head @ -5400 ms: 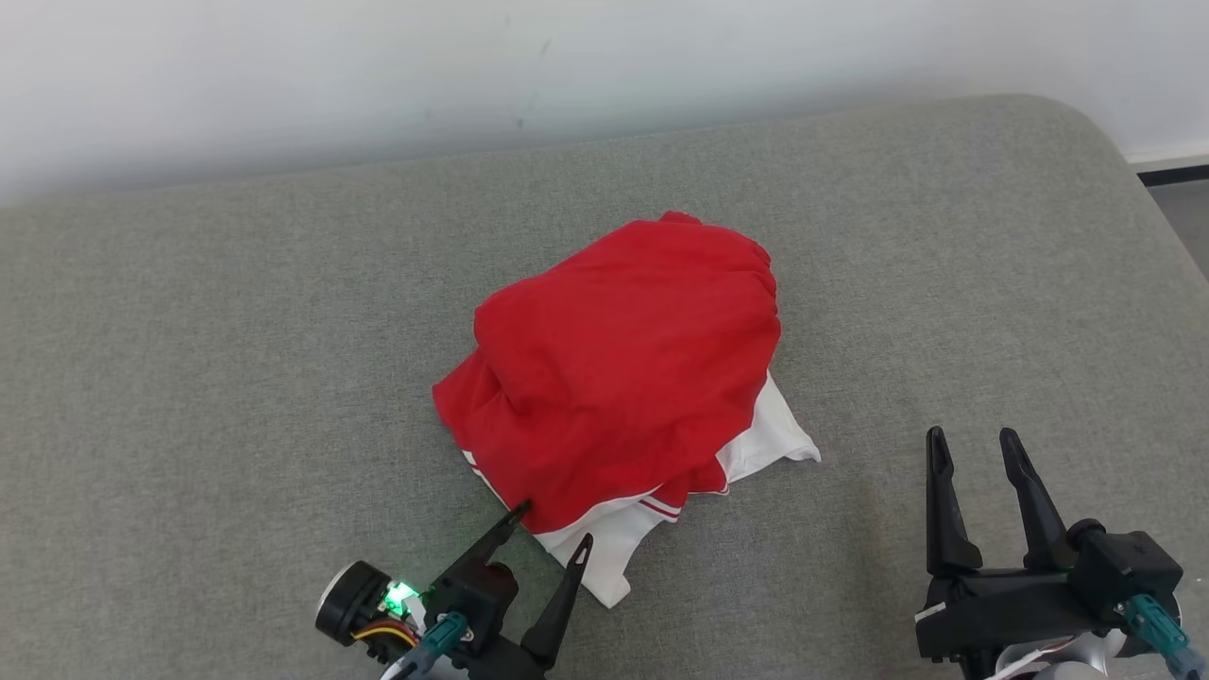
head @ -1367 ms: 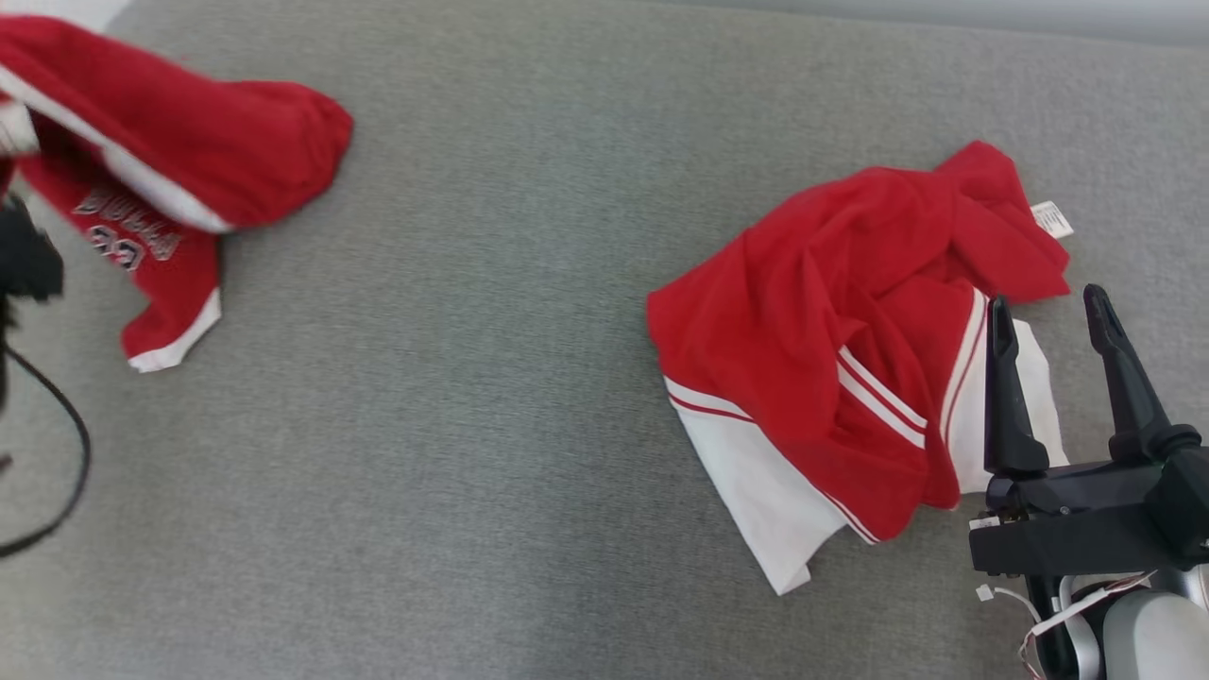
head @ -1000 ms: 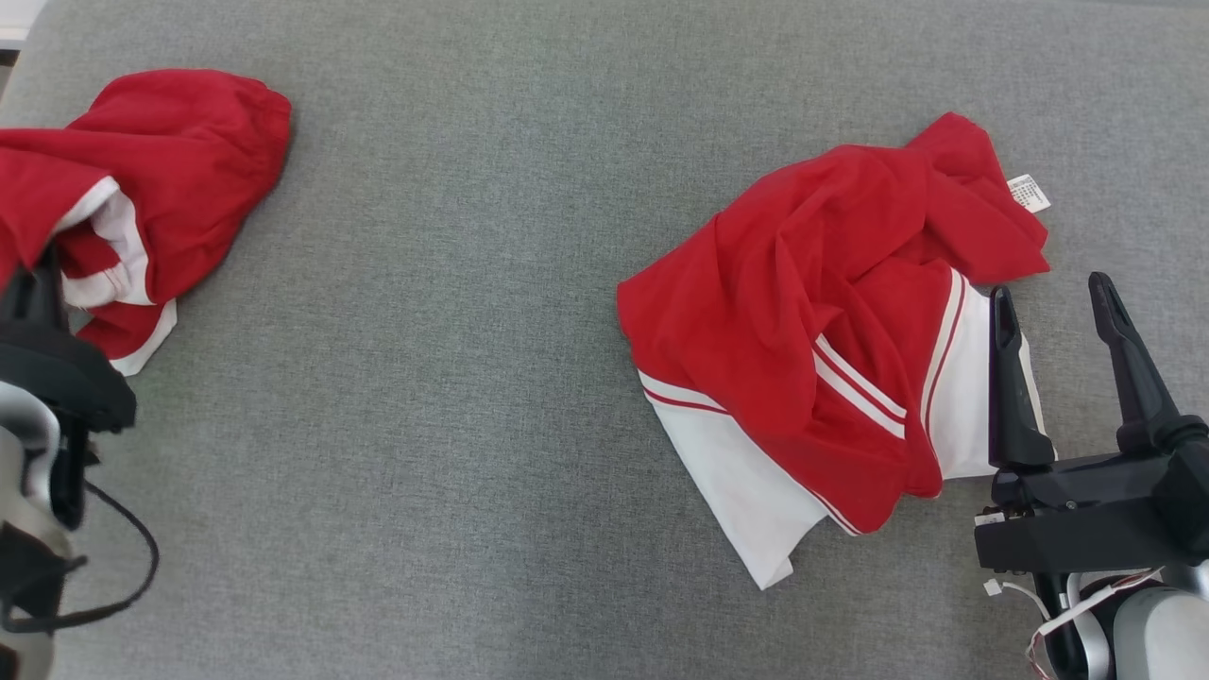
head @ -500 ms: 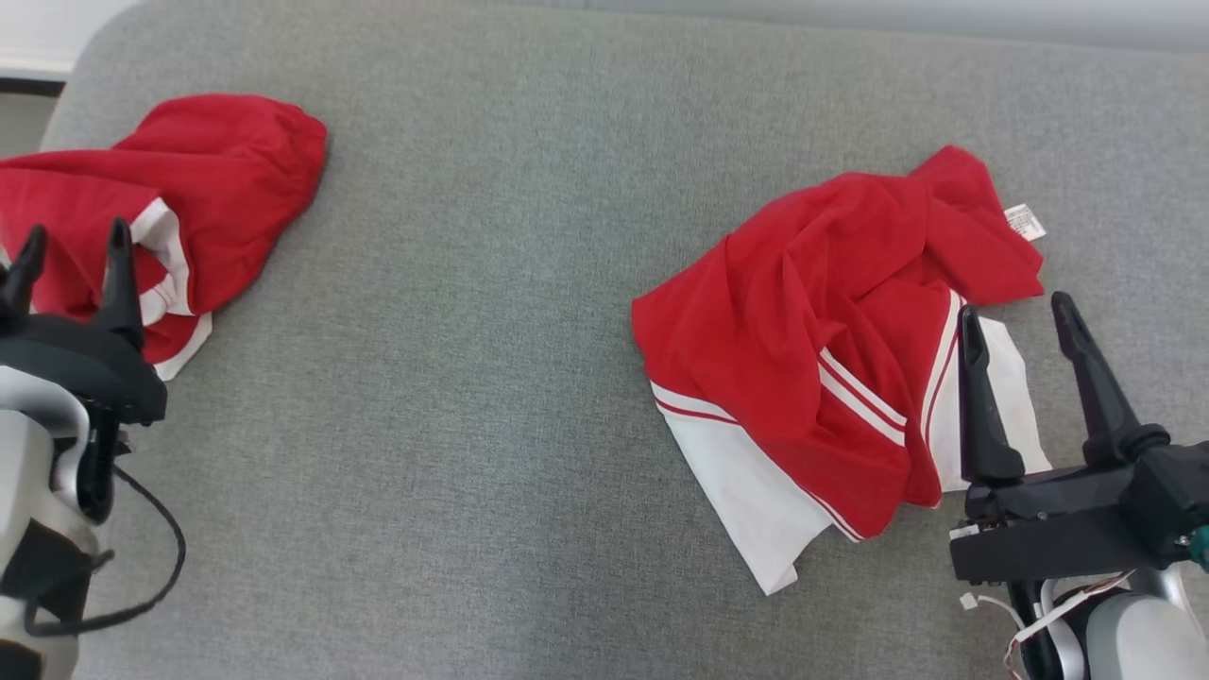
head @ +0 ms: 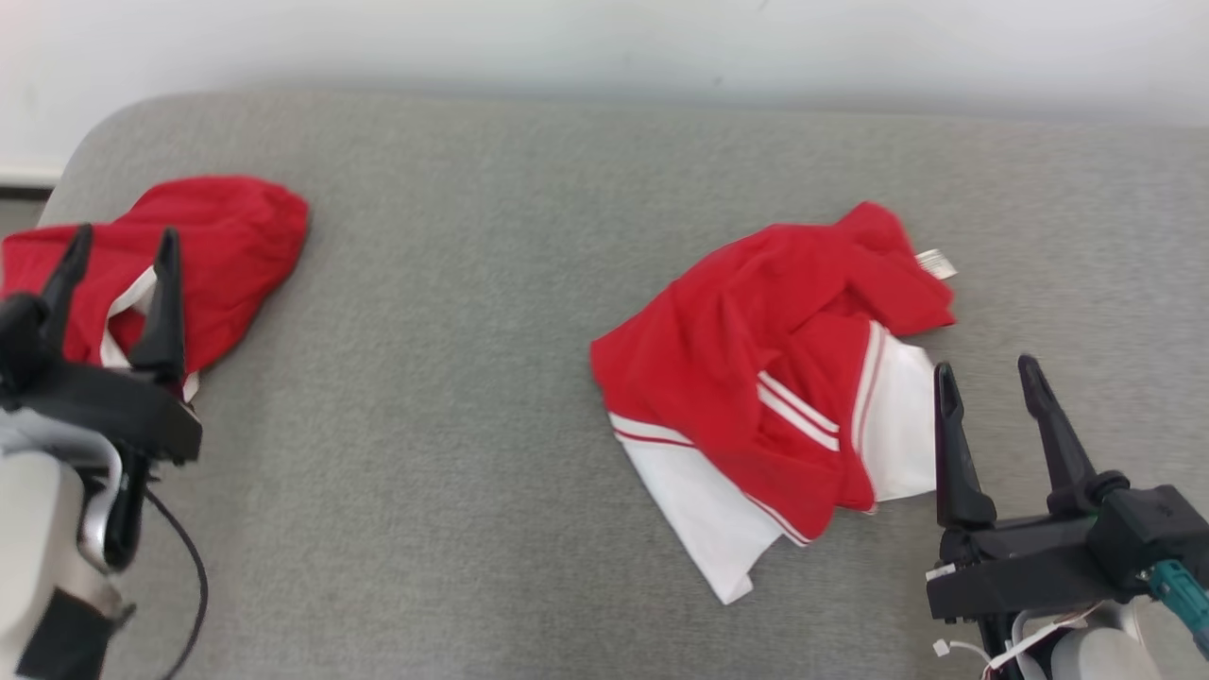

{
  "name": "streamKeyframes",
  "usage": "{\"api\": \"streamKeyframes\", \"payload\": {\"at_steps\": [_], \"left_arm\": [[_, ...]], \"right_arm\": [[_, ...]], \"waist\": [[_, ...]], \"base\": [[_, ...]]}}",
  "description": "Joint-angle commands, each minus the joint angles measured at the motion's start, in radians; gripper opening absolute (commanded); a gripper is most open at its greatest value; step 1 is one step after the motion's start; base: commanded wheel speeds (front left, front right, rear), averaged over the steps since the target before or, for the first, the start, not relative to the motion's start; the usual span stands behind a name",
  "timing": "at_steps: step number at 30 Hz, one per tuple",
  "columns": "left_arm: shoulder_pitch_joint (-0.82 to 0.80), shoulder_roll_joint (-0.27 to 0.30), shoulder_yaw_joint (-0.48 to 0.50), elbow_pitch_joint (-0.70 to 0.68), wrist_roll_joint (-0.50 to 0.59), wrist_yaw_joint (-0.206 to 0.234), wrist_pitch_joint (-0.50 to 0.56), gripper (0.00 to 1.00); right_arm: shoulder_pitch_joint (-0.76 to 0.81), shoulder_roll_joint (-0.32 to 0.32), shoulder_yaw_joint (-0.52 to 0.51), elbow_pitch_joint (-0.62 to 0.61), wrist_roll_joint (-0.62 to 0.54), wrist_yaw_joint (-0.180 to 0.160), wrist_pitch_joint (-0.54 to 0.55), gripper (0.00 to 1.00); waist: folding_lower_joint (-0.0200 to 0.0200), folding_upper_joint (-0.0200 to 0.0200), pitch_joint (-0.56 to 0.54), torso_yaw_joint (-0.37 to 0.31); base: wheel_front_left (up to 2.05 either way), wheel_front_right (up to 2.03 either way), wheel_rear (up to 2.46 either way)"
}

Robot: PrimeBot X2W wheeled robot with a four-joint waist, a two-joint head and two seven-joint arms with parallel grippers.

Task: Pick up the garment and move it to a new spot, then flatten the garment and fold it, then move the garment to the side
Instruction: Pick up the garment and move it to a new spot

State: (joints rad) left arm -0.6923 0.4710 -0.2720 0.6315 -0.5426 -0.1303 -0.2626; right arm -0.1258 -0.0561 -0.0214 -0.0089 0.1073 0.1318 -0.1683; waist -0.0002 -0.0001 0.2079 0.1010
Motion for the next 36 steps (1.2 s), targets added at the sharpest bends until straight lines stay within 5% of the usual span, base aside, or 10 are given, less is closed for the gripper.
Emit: {"api": "streamKeyframes", "payload": {"at_steps": [1, 12, 30, 36], "left_arm": [[0.034, -0.005, 0.009, -0.020, 0.013, 0.008, -0.003, 1.00], [0.294, -0.081, 0.126, -0.246, 0.062, 0.059, -0.003, 1.00], [0.628, -0.190, 0.258, -0.486, 0.141, 0.103, -0.003, 1.00], [0.709, -0.237, 0.255, -0.526, 0.177, 0.079, -0.003, 1.00]], "right_arm": [[0.013, 0.002, -0.001, 0.008, 0.005, -0.002, -0.008, 1.00], [0.060, 0.006, 0.003, 0.080, 0.029, -0.002, -0.046, 1.00], [0.101, 0.006, 0.006, 0.157, 0.051, -0.002, -0.071, 1.00], [0.107, 0.006, 0.007, 0.171, 0.059, -0.002, -0.076, 1.00]], "waist": [[0.0002, 0.0001, -0.055, -0.056], [0.0002, 0.0001, -0.143, -0.129], [0.0002, 0.0001, -0.222, -0.078], [0.0002, 0.0001, -0.231, -0.067]], "base": [[0.00, 0.00, 0.00], [0.00, 0.00, 0.00], [0.00, 0.00, 0.00], [0.00, 0.00, 0.00]]}}
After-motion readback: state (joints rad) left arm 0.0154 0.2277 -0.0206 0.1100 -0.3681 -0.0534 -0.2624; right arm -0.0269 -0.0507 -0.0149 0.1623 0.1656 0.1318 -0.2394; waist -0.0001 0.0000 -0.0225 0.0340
